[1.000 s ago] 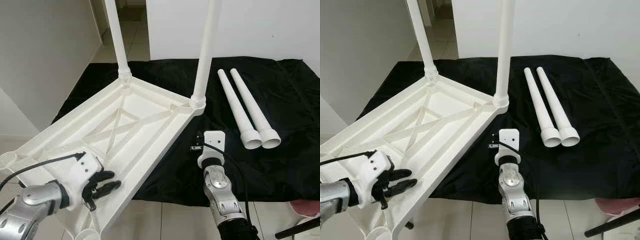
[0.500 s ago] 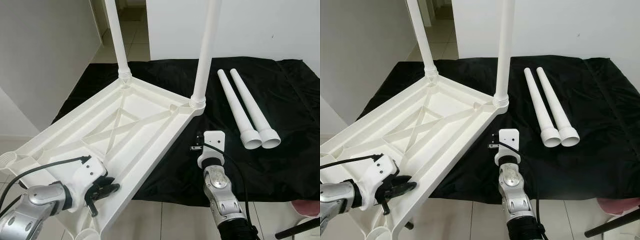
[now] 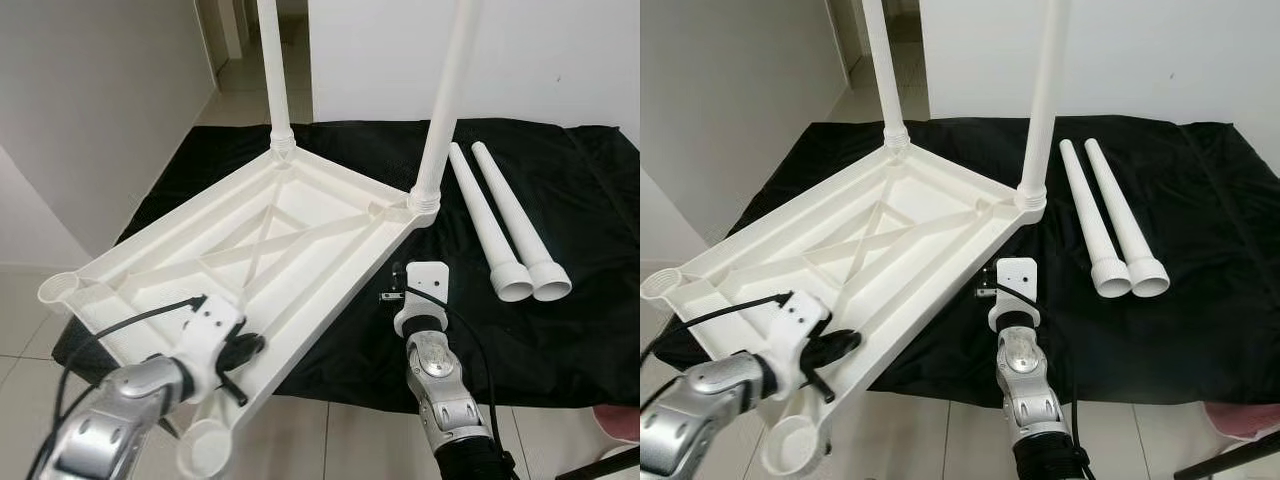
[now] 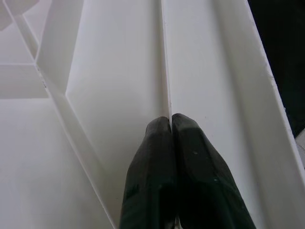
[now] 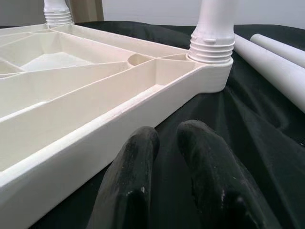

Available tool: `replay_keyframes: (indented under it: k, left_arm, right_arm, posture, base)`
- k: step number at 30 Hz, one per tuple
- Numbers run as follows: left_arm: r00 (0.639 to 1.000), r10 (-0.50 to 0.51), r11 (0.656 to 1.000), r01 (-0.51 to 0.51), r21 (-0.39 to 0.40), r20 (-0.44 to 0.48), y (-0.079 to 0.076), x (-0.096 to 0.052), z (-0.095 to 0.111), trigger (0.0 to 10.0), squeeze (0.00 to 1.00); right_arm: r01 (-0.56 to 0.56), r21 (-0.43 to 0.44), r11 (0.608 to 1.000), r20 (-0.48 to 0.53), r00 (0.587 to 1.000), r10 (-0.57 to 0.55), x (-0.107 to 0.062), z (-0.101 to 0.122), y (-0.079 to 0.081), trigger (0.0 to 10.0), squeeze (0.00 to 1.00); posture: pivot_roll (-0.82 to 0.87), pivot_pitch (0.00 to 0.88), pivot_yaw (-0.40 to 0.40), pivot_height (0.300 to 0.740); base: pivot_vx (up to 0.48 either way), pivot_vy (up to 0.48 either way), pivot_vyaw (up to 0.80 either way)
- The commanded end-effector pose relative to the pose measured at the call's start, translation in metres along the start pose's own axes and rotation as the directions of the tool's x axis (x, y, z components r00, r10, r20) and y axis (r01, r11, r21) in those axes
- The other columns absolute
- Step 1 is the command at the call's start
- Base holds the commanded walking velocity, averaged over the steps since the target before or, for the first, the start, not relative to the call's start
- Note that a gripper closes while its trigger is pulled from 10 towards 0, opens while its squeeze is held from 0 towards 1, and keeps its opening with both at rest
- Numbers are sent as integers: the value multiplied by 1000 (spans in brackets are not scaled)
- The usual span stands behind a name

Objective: Building children table

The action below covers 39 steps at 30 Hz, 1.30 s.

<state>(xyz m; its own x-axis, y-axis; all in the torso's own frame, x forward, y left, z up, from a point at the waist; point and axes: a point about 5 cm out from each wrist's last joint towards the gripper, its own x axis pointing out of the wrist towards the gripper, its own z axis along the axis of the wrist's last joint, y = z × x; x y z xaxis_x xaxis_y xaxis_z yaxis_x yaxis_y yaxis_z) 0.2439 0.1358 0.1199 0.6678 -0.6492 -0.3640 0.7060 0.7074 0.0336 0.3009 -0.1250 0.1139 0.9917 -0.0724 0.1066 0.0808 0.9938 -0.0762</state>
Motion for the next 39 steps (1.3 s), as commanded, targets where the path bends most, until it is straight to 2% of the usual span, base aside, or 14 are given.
replay_keyframes:
  k: [1,6,9,11,12,13,17,20,21,29,30,31,32,39]
  left_arm:
    - [998,37,999,-38,12,43,-1,8,11,0,0]
    - [992,115,993,-116,6,52,2,17,16,0,0]
    - [966,252,968,-251,-16,59,10,25,22,0,0]
    - [901,429,902,-431,25,65,17,33,30,6980,0]
    - [901,429,902,-431,25,65,17,33,30,6980,0]
    - [868,492,868,-495,37,65,19,36,33,10000,0]
    - [834,550,834,-545,-84,51,20,43,40,10000,0]
    - [852,517,849,-498,-178,80,17,44,43,10000,0]
    - [876,469,872,-442,-209,108,13,44,45,10000,1000]
    - [901,397,912,-366,-185,175,8,42,50,10000,1000]
    - [906,375,924,-349,-155,196,7,40,51,10000,314]
    - [906,375,924,-349,-155,196,7,40,51,10000,314]
    - [916,334,941,-309,-138,223,6,36,53,10000,0]
    - [934,93,996,-91,-23,344,5,12,55,10000,0]
  right_arm:
    - [-7,0,1000,-13,1000,7,0,-2,3,10000,0]
    - [1,2,1000,-15,1000,-1,-1,-2,2,10000,0]
    - [3,2,1000,-16,1000,-3,-2,-3,2,10000,0]
    - [10,1,1000,-17,1000,-10,-2,-3,1,10000,0]
    - [10,1,1000,-17,1000,-10,-2,-3,1,10000,0]
    - [14,1,1000,-17,1000,-14,-2,-3,0,10000,0]
    - [22,-1,1000,-18,1000,-22,-3,-3,-1,10000,0]
    - [22,-1,1000,-18,1000,-22,-4,-3,-1,10000,0]
    - [22,-1,1000,-19,1000,-22,-4,-3,-1,10000,0]
    - [21,0,1000,-19,1000,-21,-5,-4,-1,10000,0]
    - [20,-1,1000,-19,1000,-20,-5,-4,0,10000,0]
    - [20,-1,1000,-19,1000,-20,-5,-4,0,10000,0]
    - [19,-2,1000,-20,1000,-19,-5,-4,0,10000,0]
    - [17,-8,1000,-21,1000,-17,-5,-5,-2,10000,0]
  posture:
    - [-18,48,72,740]
    - [-20,49,75,740]
    - [-26,55,79,740]
    - [-35,55,84,740]
    - [-35,55,84,740]
    - [-36,56,86,740]
    - [-41,55,88,740]
    - [-41,53,89,740]
    - [-42,51,90,740]
    - [-39,47,89,740]
    - [-39,47,89,740]
    - [-39,47,89,740]
    - [-37,44,90,740]
    - [-27,52,84,740]
  base:
    - [0,0,0]
    - [0,0,0]
    - [0,0,0]
    - [0,0,0]
    - [0,0,0]
    - [0,0,0]
    - [0,0,0]
    - [0,0,0]
    - [0,0,0]
    - [0,0,0]
    - [0,0,0]
    - [0,0,0]
    - [0,0,0]
    - [0,0,0]
